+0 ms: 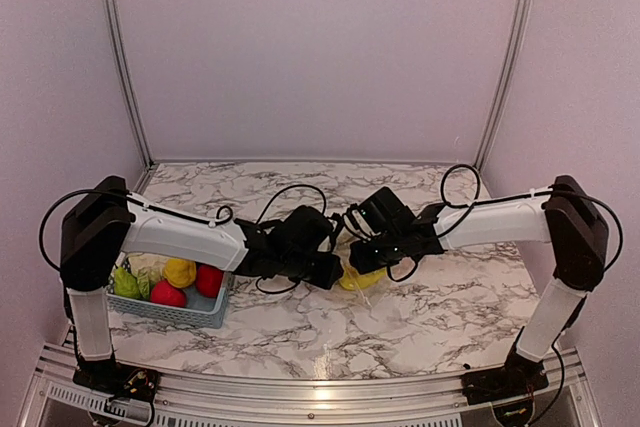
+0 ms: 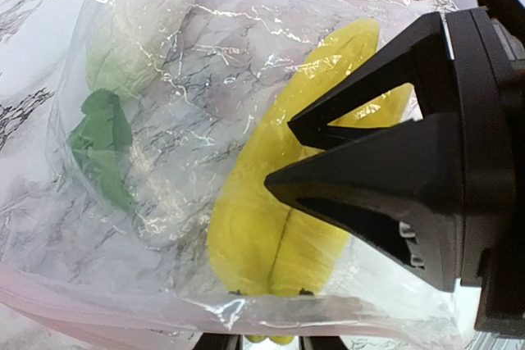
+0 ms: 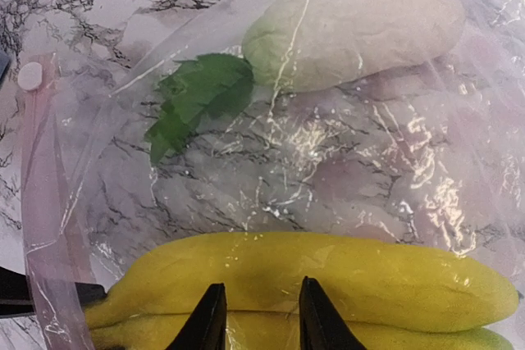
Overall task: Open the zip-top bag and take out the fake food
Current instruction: Pick up the fake fruit from the zipper food storage bag, then place the fake fruit in the bin.
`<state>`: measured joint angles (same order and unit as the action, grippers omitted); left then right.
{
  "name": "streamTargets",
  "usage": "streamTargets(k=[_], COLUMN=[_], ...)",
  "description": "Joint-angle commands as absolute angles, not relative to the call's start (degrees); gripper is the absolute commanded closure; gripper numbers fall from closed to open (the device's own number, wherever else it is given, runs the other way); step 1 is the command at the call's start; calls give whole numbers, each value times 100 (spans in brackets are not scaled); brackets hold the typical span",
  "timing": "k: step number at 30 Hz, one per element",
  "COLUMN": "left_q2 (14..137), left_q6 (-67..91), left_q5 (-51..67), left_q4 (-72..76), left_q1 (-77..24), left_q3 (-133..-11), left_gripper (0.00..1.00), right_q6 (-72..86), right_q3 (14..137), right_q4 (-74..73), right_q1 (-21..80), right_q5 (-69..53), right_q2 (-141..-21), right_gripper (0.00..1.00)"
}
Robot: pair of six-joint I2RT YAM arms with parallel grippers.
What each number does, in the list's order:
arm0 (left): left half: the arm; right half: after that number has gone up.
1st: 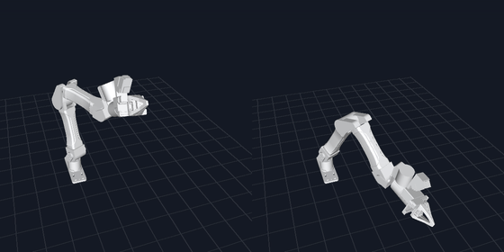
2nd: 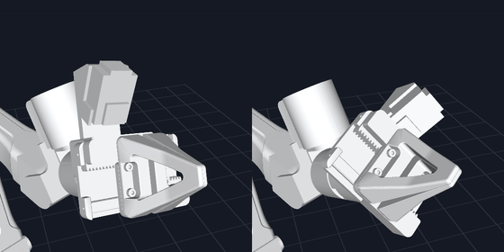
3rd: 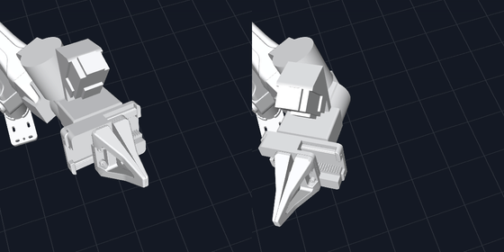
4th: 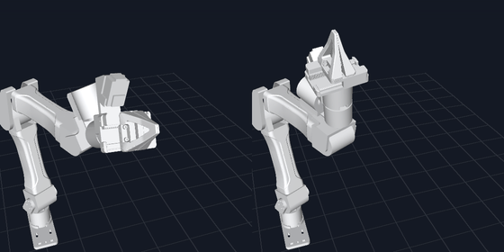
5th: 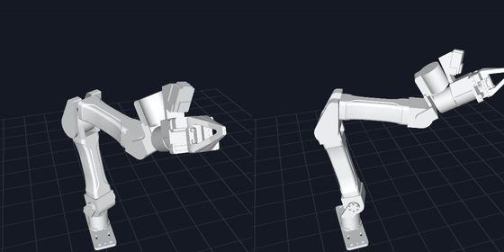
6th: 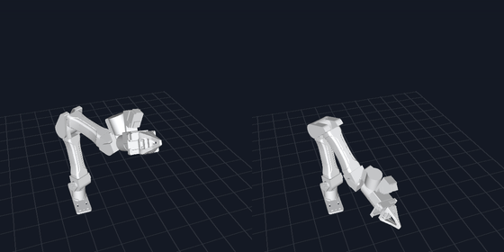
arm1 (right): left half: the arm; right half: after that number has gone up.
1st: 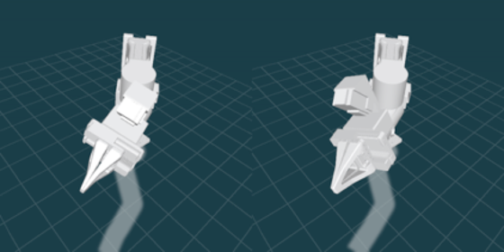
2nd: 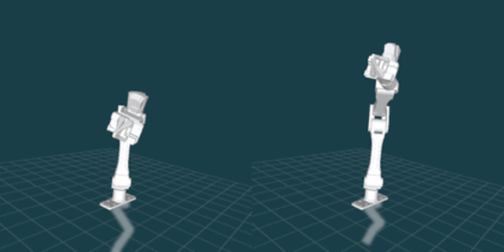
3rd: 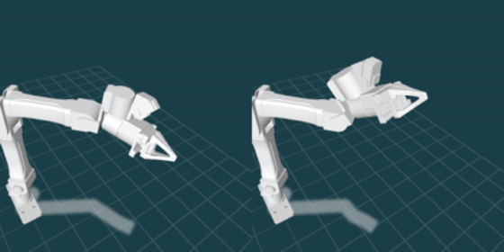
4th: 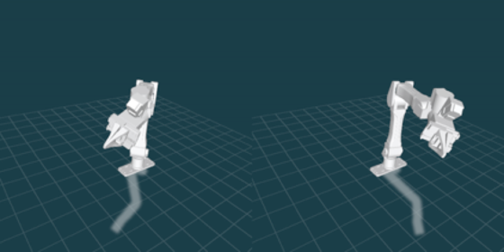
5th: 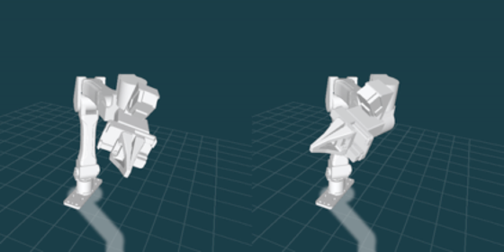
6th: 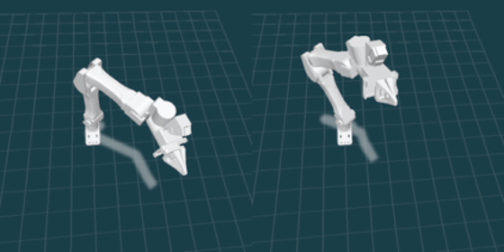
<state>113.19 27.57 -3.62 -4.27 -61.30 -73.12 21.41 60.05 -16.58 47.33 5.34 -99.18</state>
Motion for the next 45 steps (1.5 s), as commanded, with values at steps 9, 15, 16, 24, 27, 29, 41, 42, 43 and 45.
streamTargets(k=[9, 15, 16, 24, 27, 29, 41, 42, 43, 45], left_q2=[10616, 10425, 10393, 10242, 10212, 10200, 9971, 9940, 9914, 9861], left_q6=[2708, 2725, 2732, 2743, 2741, 2749, 2808, 2819, 2829, 2846], left_q5=[-794, -918, -933, -1164, -1193, -1216, -1295, -1292, -1292, -1315], left_q4=[-1171, -1586, -1643, -2458, -2688, -2879, -3569, -3621, -3678, -3824], left_q1=[-6161, -6161, -6161, -6161, -6161, -6161, -6161, -6161, -6161, -6161], left_q3=[-7274, -7237, -7234, -7446, -7496, -7543, -7757, -7762, -7769, -7774], left_gripper=[83, 83, 83, 83, 83, 83, 83, 83, 83, 83], right_q6=[2219, 2238, 2229, 2209, 2189, 2191, 2217, 2223, 2222, 2215], right_q3=[6105, 6067, 6065, 6057, 6048, 6032, 5899, 5886, 5882, 5844], right_q4=[-1690, -1588, -1570, -1478, -1452, -1419, -1164, -1145, -1136, -1092], right_q1=[4618, 4590, 4584, 4587, 4581, 4566, 4482, 4482, 4482, 4482], right_q5=[981, 1017, 1015, 1090, 1175, 1171, 1081, 1081, 1078, 1072], right_q2=[-9588, -9565, -9589, -9672, -9740, -9793, -9892, -9896, -9895, -9901], right_gripper=[69, 63, 61, 52, 50, 49, 48, 48, 48, 48])
